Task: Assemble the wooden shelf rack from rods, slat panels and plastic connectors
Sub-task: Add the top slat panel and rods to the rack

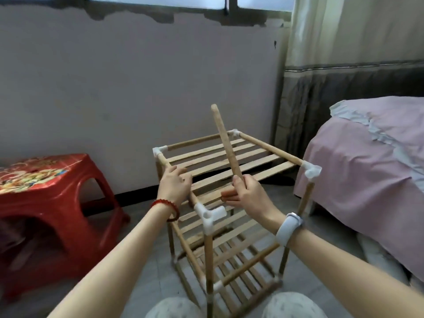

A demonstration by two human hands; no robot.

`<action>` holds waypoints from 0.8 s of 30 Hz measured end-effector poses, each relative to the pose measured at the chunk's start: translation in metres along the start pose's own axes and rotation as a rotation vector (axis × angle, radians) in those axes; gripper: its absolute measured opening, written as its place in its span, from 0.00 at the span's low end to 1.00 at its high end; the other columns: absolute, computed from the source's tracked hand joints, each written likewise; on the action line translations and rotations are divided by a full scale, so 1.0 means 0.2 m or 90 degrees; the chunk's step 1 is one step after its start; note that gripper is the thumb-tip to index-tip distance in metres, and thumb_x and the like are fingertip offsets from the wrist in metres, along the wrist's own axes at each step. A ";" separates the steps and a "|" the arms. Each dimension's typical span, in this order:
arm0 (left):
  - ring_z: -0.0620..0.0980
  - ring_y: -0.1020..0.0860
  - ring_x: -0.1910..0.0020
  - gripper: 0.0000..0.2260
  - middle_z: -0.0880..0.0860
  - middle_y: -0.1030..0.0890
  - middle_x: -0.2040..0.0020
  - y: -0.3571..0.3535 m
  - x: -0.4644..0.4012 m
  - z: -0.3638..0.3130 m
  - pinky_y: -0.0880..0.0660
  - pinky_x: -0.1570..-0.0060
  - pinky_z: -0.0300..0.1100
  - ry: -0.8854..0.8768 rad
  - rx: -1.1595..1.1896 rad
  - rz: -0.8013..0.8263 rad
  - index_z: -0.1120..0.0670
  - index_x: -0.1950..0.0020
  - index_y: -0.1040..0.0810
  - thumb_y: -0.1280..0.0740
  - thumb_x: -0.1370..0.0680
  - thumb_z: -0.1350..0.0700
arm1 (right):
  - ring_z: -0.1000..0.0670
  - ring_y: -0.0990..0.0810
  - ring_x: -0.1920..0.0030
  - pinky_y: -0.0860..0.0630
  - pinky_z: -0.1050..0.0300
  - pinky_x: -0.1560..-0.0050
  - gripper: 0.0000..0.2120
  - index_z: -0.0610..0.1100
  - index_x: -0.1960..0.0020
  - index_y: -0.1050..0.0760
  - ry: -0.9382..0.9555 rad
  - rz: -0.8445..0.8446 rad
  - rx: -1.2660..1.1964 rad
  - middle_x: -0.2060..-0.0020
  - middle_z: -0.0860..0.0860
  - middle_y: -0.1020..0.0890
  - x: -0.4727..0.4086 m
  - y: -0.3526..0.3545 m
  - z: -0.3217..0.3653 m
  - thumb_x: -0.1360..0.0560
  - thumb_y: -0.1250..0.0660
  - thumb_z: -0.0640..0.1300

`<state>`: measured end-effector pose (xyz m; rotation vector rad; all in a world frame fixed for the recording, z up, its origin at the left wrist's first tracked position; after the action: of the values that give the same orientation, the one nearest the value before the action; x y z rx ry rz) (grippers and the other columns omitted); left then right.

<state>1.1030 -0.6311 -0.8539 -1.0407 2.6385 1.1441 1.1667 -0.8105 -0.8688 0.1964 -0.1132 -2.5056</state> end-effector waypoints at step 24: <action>0.50 0.27 0.43 0.15 0.50 0.25 0.44 0.08 -0.03 0.14 0.31 0.49 0.35 0.110 0.192 0.081 0.55 0.34 0.31 0.39 0.20 0.58 | 0.50 0.21 0.60 0.23 0.52 0.59 0.09 0.52 0.43 0.33 0.287 0.022 0.766 0.60 0.53 0.20 -0.09 0.21 0.21 0.22 0.39 0.50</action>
<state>1.0919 -0.6016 -0.8619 -0.9630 2.9276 0.6665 1.1983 -0.8310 -0.8193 1.1847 -1.3838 -1.9645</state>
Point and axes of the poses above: each hand's wrist, its own x-axis away from the middle knuckle, its own y-axis out of the back of the hand, z = x × y, the point moved 5 cm from there along -x, towards the middle knuckle
